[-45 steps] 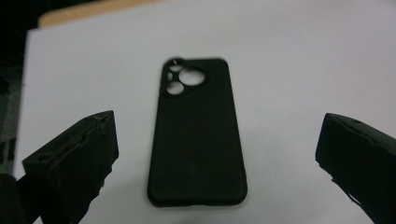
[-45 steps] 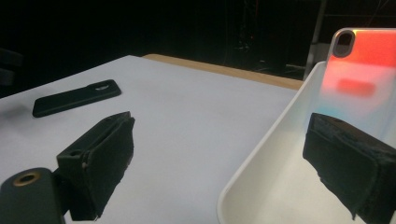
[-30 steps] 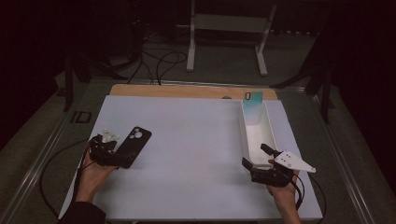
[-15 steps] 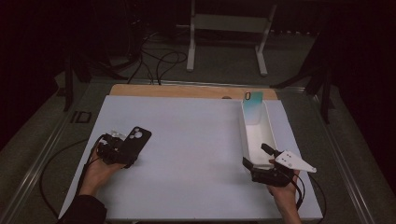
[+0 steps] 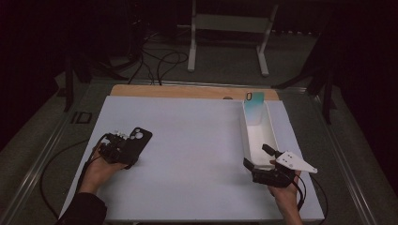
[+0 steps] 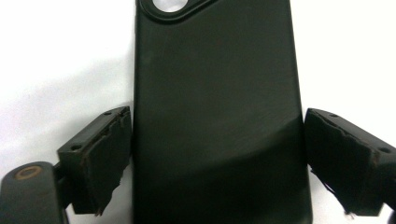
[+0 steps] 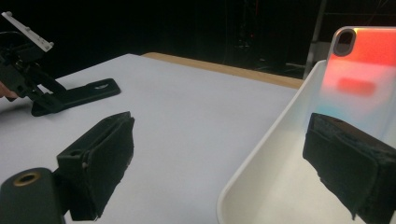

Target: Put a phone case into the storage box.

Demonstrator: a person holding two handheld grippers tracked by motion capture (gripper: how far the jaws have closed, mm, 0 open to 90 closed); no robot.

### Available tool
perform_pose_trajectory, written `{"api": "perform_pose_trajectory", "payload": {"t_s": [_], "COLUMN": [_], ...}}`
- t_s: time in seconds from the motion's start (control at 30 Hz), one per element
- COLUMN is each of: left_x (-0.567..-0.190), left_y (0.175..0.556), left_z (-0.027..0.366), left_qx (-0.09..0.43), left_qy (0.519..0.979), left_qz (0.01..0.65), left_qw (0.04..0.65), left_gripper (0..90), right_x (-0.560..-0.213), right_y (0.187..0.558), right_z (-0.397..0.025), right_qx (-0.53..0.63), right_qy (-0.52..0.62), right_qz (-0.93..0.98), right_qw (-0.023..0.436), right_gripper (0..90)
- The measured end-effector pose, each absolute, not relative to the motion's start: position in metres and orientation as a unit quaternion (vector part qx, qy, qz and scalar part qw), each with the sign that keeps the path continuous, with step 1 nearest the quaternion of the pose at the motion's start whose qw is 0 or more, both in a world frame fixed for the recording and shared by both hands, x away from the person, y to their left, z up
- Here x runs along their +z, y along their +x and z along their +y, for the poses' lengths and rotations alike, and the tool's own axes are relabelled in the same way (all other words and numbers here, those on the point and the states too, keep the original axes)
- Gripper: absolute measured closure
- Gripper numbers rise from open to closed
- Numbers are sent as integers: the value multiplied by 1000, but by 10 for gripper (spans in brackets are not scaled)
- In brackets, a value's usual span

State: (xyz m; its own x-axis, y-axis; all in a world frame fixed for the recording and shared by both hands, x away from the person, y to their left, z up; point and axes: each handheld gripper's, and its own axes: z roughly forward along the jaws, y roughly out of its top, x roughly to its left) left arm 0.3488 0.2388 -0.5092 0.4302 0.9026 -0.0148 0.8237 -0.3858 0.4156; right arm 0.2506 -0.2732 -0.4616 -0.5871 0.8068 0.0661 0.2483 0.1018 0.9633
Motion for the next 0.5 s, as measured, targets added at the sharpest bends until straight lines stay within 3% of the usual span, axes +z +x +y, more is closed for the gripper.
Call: {"api": "perform_pose_trajectory", "payload": {"t_s": [0.5], "left_x": [-507], "left_y": [346], "left_z": [237], "left_qx": [107], "left_qy": [819], "left_qz": [524], "left_qw": [207], "left_gripper": [156], "right_x": [-460], "right_y": [252], "right_z": [-274], "right_qx": [552], "right_qy": [383], "right_qz": [699], "right_qw": [246], "right_gripper": [88]}}
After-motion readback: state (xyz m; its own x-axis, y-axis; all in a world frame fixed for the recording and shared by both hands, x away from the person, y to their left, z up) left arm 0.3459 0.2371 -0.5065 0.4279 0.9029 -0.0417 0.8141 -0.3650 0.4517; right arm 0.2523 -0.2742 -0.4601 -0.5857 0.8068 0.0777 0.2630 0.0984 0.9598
